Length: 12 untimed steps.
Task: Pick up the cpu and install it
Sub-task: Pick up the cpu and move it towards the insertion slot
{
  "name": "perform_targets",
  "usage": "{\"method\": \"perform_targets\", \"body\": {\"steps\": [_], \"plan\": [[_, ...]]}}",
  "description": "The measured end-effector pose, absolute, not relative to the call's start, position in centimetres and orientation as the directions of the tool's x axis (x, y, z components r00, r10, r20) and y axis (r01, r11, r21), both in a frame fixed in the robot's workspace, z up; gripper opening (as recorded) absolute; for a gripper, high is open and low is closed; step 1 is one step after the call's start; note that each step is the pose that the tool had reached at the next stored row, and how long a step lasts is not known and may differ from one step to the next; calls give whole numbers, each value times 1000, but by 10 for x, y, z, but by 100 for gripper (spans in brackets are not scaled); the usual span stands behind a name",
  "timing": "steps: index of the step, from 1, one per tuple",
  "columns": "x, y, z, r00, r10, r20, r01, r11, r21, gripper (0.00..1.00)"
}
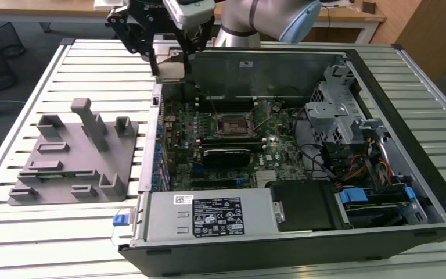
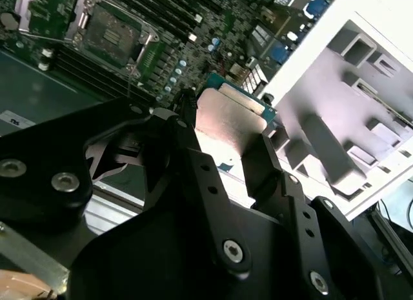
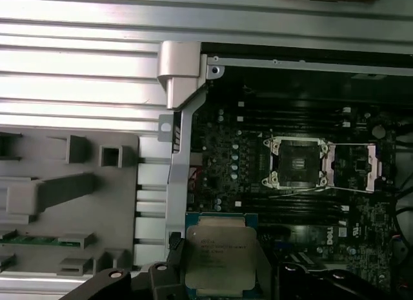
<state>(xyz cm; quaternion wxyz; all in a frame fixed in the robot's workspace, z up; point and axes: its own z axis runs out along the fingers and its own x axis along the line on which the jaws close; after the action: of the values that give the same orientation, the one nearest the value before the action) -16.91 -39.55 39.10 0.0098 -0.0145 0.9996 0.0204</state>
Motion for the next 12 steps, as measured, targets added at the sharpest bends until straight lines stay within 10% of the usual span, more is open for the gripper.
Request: {"method": "perform_targets", "body": {"steps": [12], "plan": [[-120,-395,390,-999,-28,-20,-29,999,40,53]]}}
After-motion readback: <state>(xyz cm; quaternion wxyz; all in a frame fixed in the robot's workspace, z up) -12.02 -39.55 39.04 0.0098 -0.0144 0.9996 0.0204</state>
